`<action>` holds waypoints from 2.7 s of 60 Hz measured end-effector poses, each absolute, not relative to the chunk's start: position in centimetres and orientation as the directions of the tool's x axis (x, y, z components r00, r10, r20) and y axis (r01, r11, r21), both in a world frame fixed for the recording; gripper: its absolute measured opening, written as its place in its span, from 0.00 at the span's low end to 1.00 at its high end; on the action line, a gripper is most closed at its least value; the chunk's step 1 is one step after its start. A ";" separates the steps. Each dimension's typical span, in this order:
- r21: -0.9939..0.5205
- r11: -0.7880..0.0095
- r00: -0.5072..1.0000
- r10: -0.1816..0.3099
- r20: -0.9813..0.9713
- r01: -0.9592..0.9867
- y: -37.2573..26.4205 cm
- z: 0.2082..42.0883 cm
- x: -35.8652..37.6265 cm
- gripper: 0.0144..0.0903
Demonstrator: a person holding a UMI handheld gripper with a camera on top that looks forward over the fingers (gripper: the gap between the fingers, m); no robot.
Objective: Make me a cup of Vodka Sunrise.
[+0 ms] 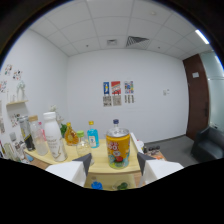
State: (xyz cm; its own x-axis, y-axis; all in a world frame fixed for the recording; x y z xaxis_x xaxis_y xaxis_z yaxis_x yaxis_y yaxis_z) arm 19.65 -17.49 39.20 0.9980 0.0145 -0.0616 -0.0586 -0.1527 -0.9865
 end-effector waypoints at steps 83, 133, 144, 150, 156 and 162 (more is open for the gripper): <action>-0.934 -0.352 0.998 -0.060 -0.035 -0.054 -22.8 18.6 12.6 0.49; 0.362 -0.076 -0.353 0.117 0.928 0.929 -19.6 19.7 8.8 0.49; 0.410 -0.053 -0.399 0.145 0.905 0.910 -19.4 18.8 8.6 0.49; 0.348 -0.052 -0.339 0.130 0.932 0.936 -19.4 19.6 8.6 0.49; 0.160 -0.065 -0.153 0.100 0.983 0.985 -19.8 21.9 8.7 0.49; -0.182 -0.046 0.186 0.106 0.977 0.982 -20.8 24.4 8.7 0.49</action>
